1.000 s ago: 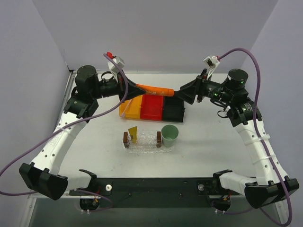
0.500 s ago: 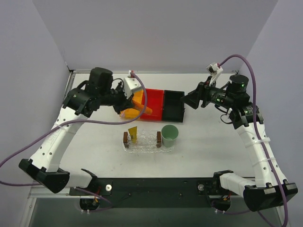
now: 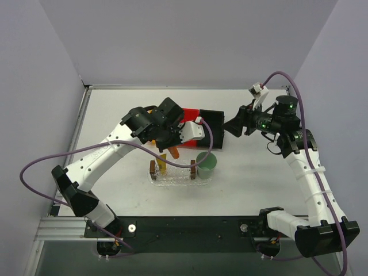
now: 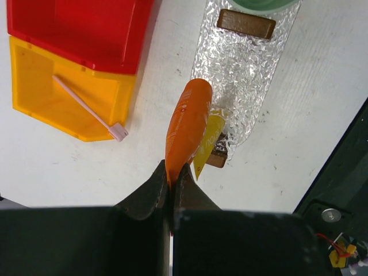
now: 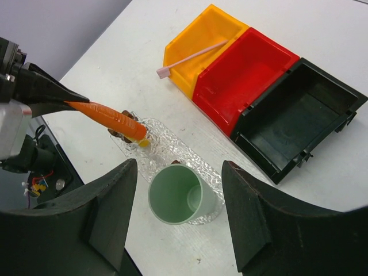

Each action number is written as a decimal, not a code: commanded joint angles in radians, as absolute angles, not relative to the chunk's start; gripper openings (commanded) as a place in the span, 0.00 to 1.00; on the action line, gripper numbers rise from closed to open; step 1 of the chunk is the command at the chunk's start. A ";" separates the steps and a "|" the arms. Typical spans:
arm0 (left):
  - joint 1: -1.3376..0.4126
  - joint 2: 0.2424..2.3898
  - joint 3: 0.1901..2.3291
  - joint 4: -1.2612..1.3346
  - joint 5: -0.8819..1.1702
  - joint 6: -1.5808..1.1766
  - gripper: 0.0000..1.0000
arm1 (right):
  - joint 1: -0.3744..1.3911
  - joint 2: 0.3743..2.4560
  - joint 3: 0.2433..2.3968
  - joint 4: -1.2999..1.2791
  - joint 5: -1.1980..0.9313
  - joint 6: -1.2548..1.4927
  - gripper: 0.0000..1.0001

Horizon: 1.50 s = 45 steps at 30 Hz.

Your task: Prepare toiletry sets of a toothbrush and toothpaste on the tray

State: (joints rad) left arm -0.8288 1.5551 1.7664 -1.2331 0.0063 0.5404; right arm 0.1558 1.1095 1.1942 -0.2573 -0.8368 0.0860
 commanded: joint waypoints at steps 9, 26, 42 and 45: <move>-0.939 1.643 1.861 -1.336 -0.112 0.535 0.00 | 0.127 1.068 1.124 -0.245 -0.850 0.028 0.55; -0.950 1.671 1.758 -1.284 -0.110 0.525 0.00 | 0.112 1.068 1.100 -0.244 -0.870 0.021 0.55; -0.948 1.681 1.723 -1.239 -0.132 0.476 0.00 | 0.101 1.069 1.094 -0.244 -0.874 0.025 0.55; -0.946 1.681 1.718 -1.241 -0.137 0.471 0.00 | 0.101 1.069 1.094 -0.244 -0.876 0.025 0.55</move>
